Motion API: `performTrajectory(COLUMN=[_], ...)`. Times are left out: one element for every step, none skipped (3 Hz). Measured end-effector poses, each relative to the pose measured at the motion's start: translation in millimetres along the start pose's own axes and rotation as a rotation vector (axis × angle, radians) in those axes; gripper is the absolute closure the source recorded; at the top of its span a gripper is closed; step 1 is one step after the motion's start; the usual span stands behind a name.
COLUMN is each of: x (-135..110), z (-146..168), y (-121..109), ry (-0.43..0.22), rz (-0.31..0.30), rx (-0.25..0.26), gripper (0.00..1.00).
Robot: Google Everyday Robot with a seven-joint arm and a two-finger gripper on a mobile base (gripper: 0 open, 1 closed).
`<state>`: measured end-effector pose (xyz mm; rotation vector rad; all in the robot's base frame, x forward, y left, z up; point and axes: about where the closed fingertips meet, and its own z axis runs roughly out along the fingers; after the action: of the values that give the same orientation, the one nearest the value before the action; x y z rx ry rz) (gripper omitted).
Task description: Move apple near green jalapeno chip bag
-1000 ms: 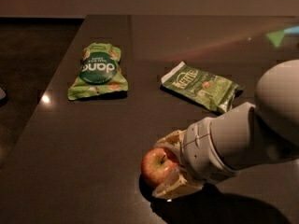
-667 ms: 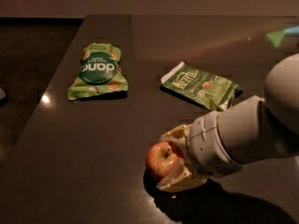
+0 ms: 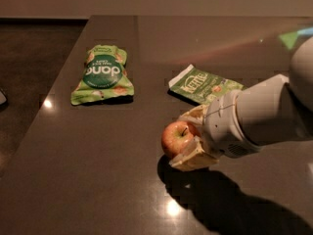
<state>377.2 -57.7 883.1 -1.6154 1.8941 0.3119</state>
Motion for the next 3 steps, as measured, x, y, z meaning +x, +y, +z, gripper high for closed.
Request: performTrajectory(x=[6, 12, 18], z=[7, 16, 22], y=[-27, -52, -71], ry=[0.019, 0.029, 0.034], rz=[0.04, 0.078, 0.11], rx=[0.073, 0.126, 0.155], gripper=[1.0, 1.0, 1.0])
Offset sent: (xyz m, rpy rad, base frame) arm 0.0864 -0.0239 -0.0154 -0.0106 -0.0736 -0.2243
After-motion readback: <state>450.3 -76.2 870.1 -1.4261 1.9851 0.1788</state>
